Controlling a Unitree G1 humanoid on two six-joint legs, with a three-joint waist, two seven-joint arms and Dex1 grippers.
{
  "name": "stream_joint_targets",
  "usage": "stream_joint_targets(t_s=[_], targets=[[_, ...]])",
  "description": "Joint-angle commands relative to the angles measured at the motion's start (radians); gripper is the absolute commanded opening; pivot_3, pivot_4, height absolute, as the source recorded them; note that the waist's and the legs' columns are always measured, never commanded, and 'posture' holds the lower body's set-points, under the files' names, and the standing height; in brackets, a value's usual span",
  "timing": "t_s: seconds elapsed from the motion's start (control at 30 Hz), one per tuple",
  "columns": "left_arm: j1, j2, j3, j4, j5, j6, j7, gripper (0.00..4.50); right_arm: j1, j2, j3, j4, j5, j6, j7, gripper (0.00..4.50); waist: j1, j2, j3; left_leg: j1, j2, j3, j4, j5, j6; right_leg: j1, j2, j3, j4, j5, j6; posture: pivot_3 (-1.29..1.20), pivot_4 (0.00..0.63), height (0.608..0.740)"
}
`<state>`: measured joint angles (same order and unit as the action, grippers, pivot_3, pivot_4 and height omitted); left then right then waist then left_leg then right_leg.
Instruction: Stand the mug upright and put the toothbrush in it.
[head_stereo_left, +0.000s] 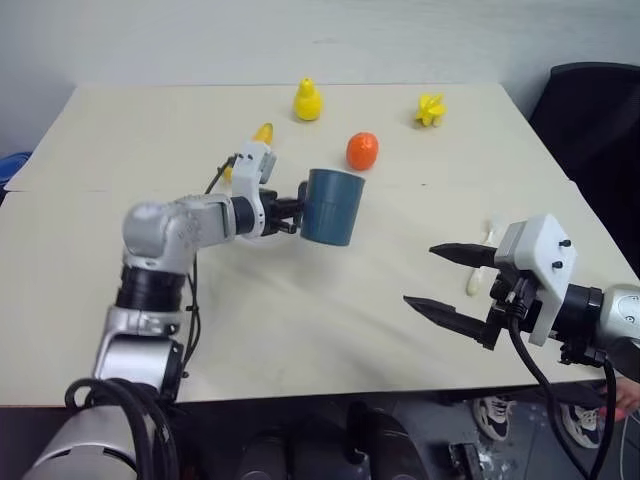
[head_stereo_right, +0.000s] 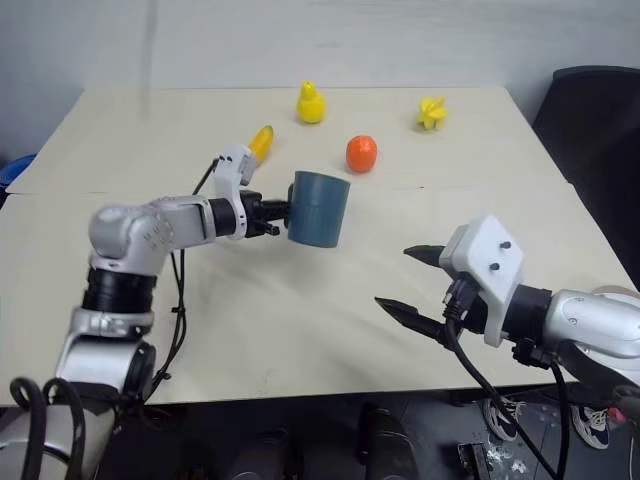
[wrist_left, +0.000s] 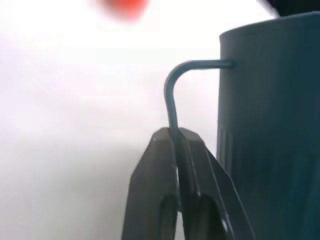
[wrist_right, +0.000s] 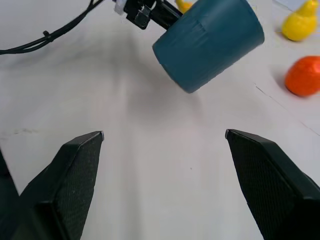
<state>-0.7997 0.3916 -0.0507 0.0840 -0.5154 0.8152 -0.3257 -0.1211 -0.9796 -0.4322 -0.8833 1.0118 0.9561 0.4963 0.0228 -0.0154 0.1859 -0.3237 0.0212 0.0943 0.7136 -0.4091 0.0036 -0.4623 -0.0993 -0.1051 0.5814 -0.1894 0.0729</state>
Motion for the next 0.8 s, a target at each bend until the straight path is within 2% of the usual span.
stream_joint_targets(t_s=[0.03, 0.2, 0.27, 0.47, 0.67, 0.8], targets=[[0.104, -0.048, -0.065, -0.116, 0.125, -0.332, -0.073, 0.03, 0.002, 0.003, -0.029, -0.029, 0.010, -0.024, -0.040, 4.07, 0.003, 0.000, 0.000, 0.000, 0.000, 0.001, 0.001, 0.000, 0.000, 0.000, 0.000, 0.000, 0.000, 0.000, 0.000, 0.00, 0.150, 0.740], [0.235, -0.101, -0.078, -0.016, 0.319, -0.675, -0.004, 0.03, -0.001, -0.006, -0.037, -0.027, 0.032, -0.020, -0.070, 4.07, 0.005, 0.000, 0.000, -0.001, 0.002, -0.002, 0.002, 0.000, 0.004, 0.001, 0.001, 0.000, -0.007, 0.003, -0.001, 0.00, 0.150, 0.740], [0.275, -0.105, -0.074, 0.038, 0.377, -0.761, 0.022, 0.03, 0.002, -0.009, -0.046, -0.027, 0.045, -0.016, -0.083, 4.07, 0.004, 0.000, 0.000, -0.003, 0.004, -0.002, 0.001, -0.001, 0.005, 0.002, 0.001, 0.001, -0.007, 0.003, -0.001, 0.00, 0.150, 0.740], [0.364, -0.113, -0.072, 0.085, 0.423, -0.839, 0.003, 0.03, 0.009, -0.024, -0.061, -0.019, 0.073, -0.013, -0.098, 4.07, 0.004, 0.000, 0.000, -0.007, 0.008, -0.002, 0.003, -0.004, 0.011, 0.000, 0.002, -0.001, -0.007, 0.004, 0.000, 0.00, 0.150, 0.740], [0.396, -0.098, -0.039, 0.043, 0.400, -0.767, -0.029, 1.69, 0.000, -0.036, -0.042, 0.004, 0.070, -0.022, -0.093, 4.07, 0.004, 0.000, 0.000, -0.009, 0.007, -0.002, 0.005, -0.006, 0.016, -0.001, 0.001, -0.001, -0.011, 0.006, 0.003, 0.00, 0.150, 0.740], [0.411, -0.037, 0.019, -0.051, 0.362, -0.655, -0.067, 2.86, 0.010, -0.034, -0.025, 0.015, 0.048, -0.034, -0.070, 4.07, 0.004, 0.000, 0.000, -0.010, 0.008, -0.002, 0.005, -0.007, 0.016, -0.001, 0.002, -0.002, -0.012, 0.006, 0.003, 0.00, 0.150, 0.740]])
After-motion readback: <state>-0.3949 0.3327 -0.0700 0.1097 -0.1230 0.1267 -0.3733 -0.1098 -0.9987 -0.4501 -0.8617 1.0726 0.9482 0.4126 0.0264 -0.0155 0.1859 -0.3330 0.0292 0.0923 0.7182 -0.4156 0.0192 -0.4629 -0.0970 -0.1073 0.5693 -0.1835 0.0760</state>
